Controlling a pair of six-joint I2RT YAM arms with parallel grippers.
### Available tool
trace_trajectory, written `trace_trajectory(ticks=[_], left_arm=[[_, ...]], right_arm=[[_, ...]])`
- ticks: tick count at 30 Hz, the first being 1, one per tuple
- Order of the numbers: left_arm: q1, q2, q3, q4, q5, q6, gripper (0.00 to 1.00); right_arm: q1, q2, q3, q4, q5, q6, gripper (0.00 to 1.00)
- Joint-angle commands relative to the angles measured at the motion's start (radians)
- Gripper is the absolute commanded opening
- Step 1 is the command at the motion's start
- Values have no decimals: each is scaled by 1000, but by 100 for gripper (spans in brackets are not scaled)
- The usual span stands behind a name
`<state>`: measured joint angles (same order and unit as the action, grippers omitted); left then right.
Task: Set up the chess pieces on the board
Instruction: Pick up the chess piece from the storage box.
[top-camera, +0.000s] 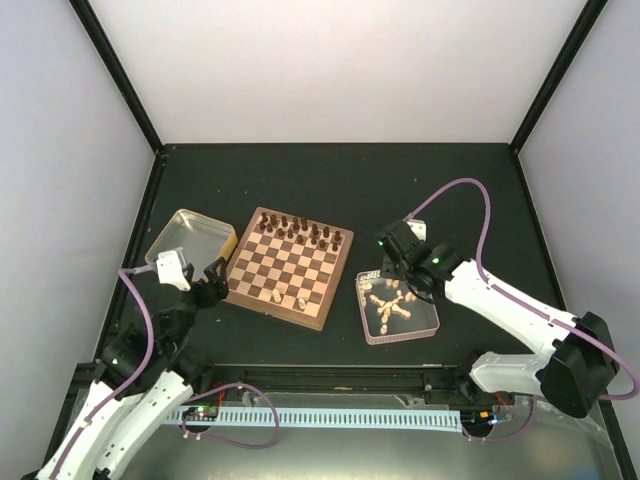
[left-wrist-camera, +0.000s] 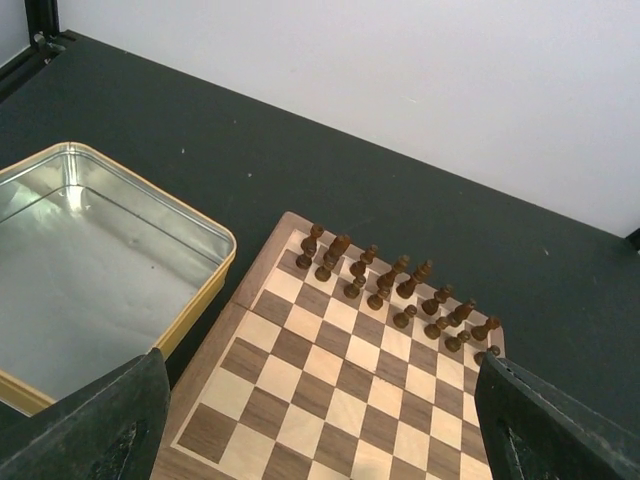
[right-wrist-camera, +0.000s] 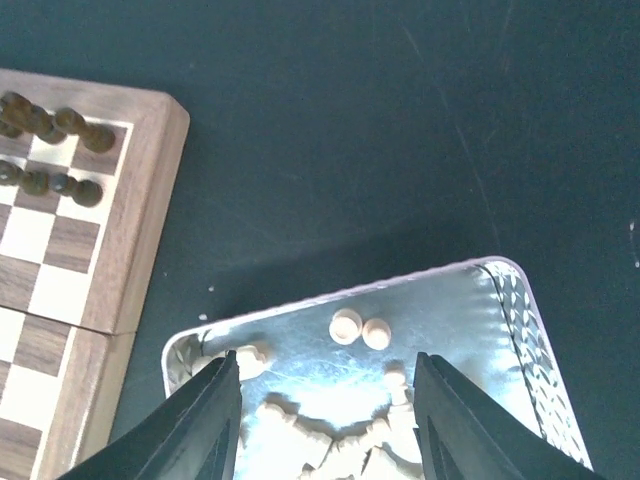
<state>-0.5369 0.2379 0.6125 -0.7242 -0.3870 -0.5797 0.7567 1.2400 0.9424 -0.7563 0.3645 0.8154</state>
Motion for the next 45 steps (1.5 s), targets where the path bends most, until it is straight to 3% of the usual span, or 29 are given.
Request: trace_trajectory(ticks=[1, 14, 25, 33, 45], left_arm=[[6, 8, -7, 46, 35, 20, 85], [6, 62, -20, 84, 93, 38, 86], [6, 216, -68, 215, 189, 17, 86], [7, 336, -62, 283, 219, -3, 86], [8, 355, -50, 298, 220, -18, 85]], right_arm=[[-18, -28, -38, -6, -72, -42, 48], [-19, 78, -99, 29, -119, -95, 48], [-46, 177, -145, 88, -134, -126, 44], [-58, 200, -165, 137, -82, -125, 36], [-96, 286, -141, 233, -32, -179, 20]])
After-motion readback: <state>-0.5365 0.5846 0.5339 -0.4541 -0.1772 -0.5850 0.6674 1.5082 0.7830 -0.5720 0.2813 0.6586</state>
